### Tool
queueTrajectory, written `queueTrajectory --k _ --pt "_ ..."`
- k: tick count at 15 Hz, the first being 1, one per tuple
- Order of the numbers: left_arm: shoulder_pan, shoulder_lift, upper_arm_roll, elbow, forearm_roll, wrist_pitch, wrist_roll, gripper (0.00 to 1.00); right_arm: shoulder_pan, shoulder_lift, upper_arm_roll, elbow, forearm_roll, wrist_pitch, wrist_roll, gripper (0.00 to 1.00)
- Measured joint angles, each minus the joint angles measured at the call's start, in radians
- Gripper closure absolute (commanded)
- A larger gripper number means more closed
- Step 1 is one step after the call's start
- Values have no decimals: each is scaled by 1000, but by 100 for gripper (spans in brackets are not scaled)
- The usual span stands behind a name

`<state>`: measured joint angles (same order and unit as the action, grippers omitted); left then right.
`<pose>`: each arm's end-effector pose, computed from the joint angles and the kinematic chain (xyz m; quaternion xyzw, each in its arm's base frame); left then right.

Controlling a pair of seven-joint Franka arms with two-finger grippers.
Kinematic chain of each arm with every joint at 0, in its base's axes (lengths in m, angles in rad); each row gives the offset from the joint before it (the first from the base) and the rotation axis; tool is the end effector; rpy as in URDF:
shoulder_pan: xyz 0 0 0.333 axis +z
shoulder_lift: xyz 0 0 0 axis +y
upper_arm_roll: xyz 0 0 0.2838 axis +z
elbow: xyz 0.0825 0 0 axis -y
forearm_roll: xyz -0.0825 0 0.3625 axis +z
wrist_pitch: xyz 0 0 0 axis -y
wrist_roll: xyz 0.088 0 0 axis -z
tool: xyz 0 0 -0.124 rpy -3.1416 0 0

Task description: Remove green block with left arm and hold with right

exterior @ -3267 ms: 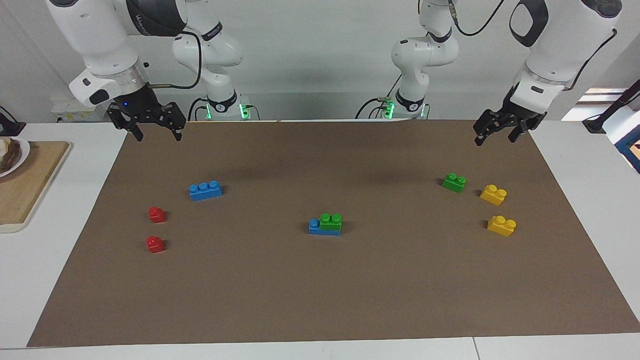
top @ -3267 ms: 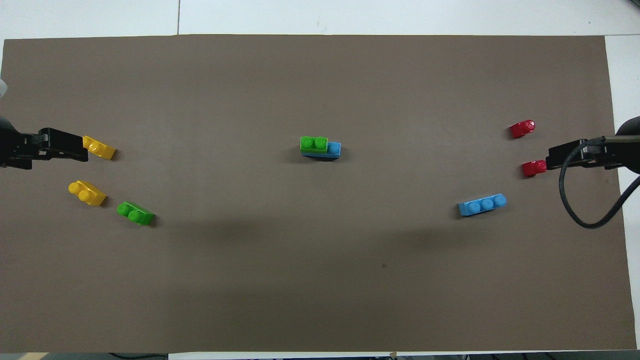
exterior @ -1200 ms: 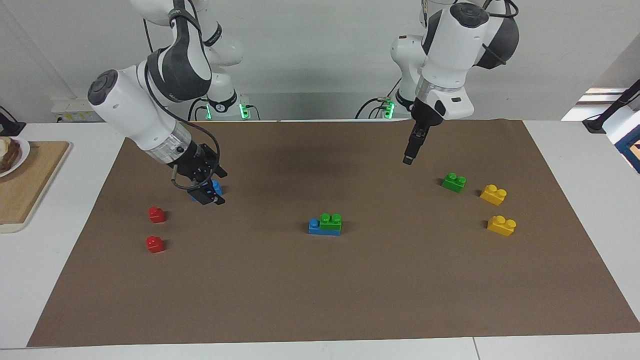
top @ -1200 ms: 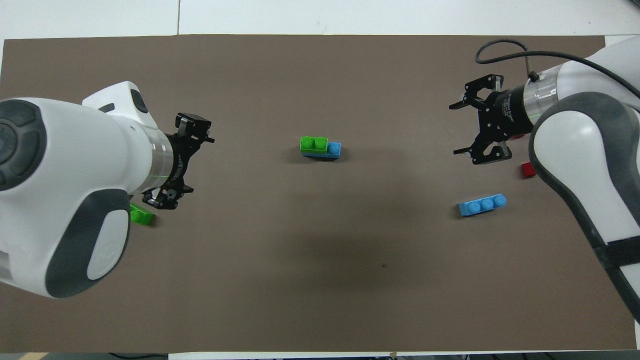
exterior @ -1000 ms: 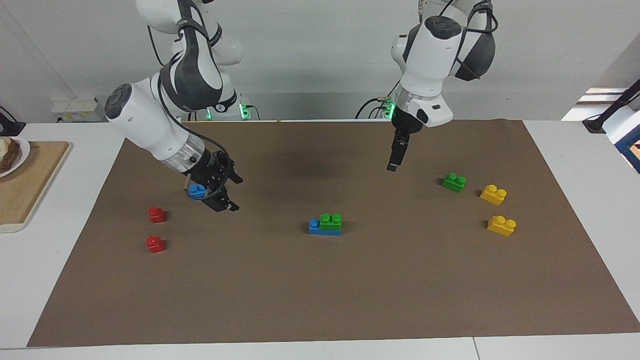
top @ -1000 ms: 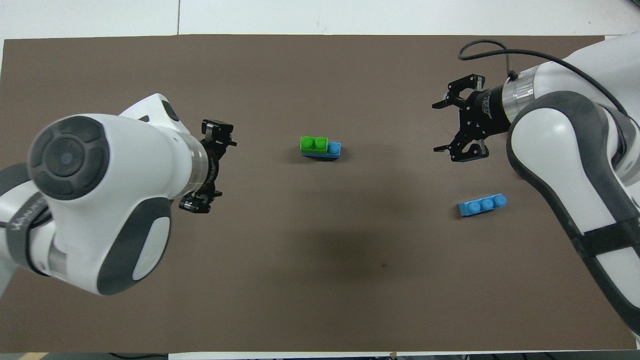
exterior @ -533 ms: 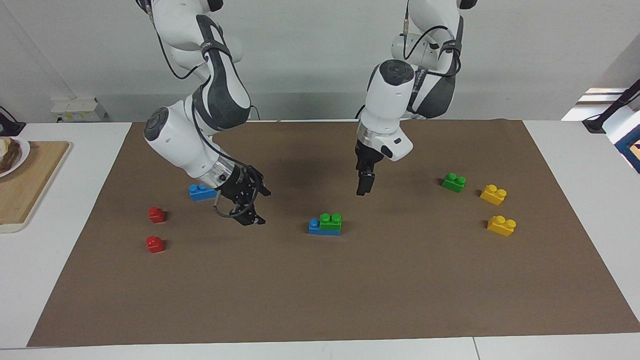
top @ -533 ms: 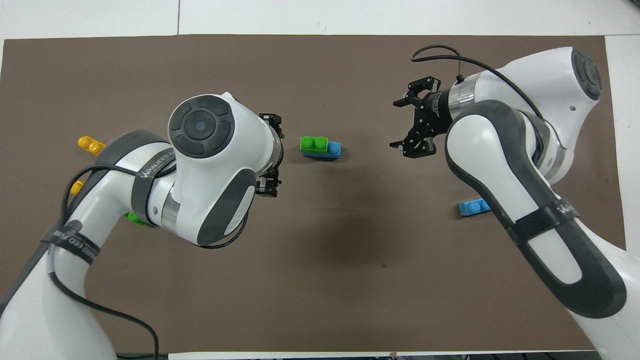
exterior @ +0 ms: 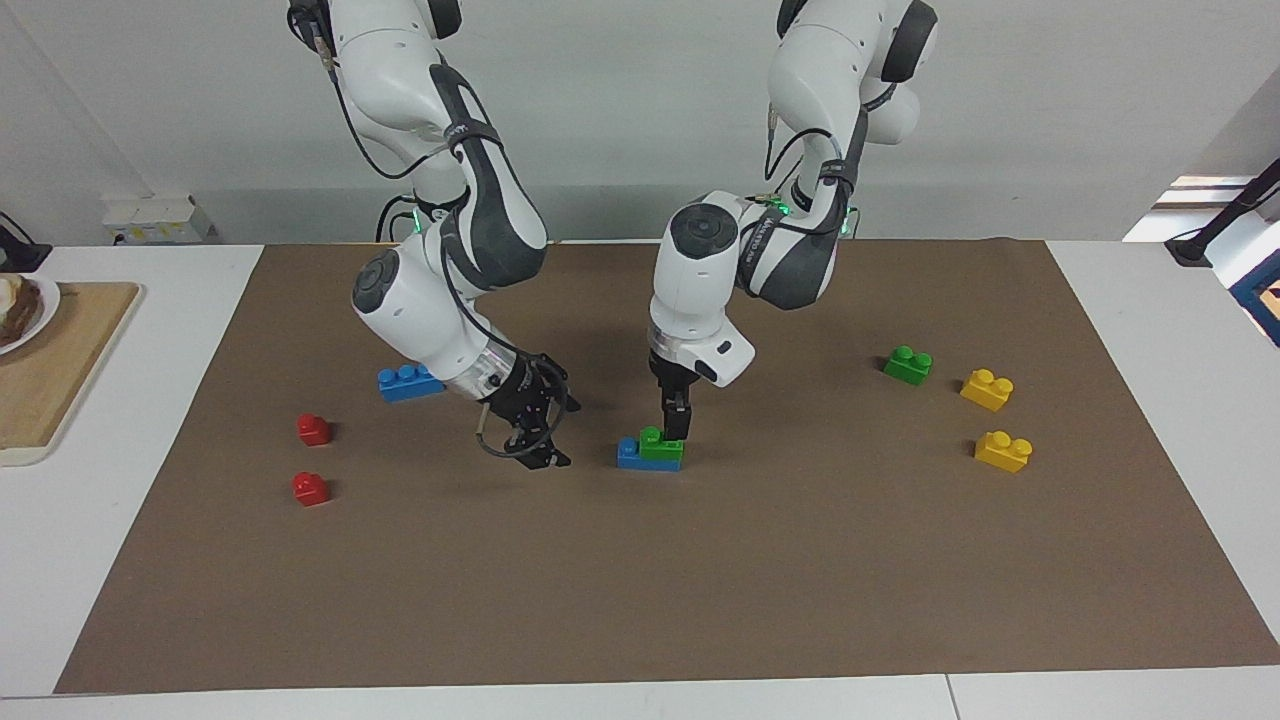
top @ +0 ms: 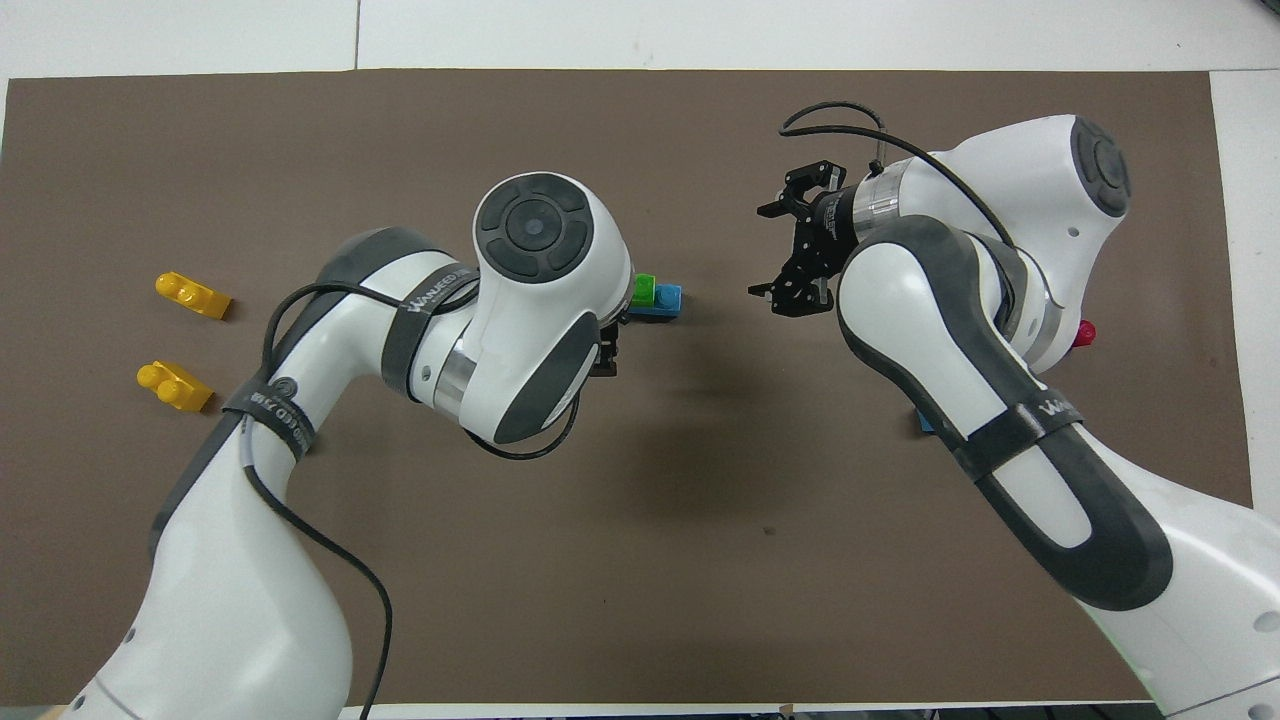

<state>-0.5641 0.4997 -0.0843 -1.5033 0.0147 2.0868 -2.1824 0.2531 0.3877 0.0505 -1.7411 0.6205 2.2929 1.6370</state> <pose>0.5393 -0.3979 0.3504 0.7174 0.6952 -0.0066 0.0443 0.6106 0.2099 0.3408 -0.6294 0.7304 0.1659 0.2069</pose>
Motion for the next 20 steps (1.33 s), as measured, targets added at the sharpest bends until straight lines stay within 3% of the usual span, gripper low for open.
queueTrajectory --k 10,20 --pt "0 16 11 12 1 19 -38 0 98 79 1 -22 1 153 0 5" --pt "-4 32 11 -12 6 46 -51 0 158 98 1 -66 1 250 -8 4"
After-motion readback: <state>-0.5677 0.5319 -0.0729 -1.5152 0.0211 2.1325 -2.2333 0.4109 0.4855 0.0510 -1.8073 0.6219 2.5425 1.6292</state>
